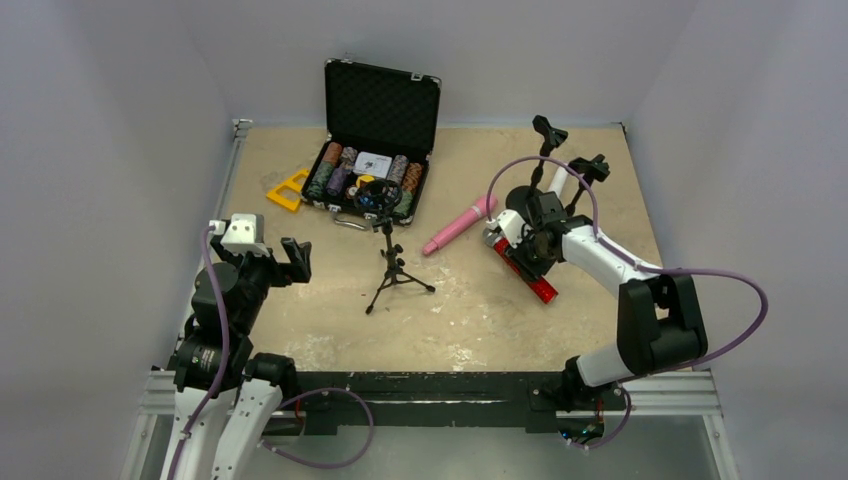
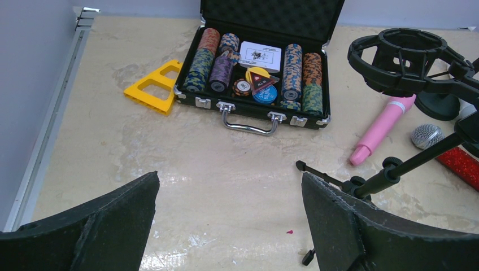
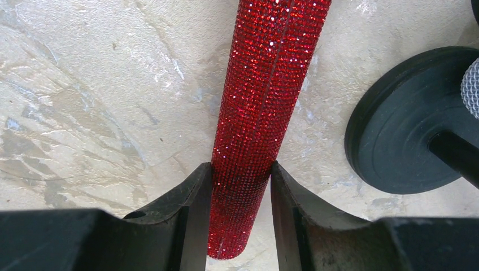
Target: Attach the microphones to the stand
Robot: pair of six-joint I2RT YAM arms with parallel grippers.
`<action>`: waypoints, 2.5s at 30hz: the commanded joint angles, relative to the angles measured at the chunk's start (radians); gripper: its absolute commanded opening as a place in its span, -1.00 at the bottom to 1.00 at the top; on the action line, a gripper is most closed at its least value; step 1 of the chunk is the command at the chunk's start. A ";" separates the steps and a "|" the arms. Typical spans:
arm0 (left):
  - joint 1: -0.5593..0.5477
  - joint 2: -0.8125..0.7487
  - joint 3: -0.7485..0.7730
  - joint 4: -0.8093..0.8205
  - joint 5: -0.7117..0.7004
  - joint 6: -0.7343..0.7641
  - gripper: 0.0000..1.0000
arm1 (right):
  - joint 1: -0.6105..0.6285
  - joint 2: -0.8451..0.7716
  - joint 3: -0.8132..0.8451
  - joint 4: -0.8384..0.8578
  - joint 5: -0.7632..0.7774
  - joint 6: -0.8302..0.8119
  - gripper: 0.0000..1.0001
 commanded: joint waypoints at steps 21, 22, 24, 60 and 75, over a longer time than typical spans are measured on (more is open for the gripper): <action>-0.001 -0.011 -0.001 0.048 0.018 0.017 0.99 | 0.001 0.209 0.227 -0.184 -0.078 0.013 0.12; -0.001 -0.011 -0.001 0.048 0.018 0.017 0.99 | 0.002 0.222 0.242 -0.188 -0.081 0.015 0.12; -0.001 -0.011 -0.001 0.048 0.018 0.017 0.99 | 0.003 0.243 0.270 -0.197 -0.086 0.017 0.15; -0.001 -0.012 -0.001 0.048 0.019 0.020 0.99 | 0.006 0.378 0.421 -0.207 -0.074 0.045 0.19; -0.001 -0.013 0.000 0.046 0.019 0.022 0.99 | 0.010 0.415 0.470 -0.207 -0.057 0.070 0.22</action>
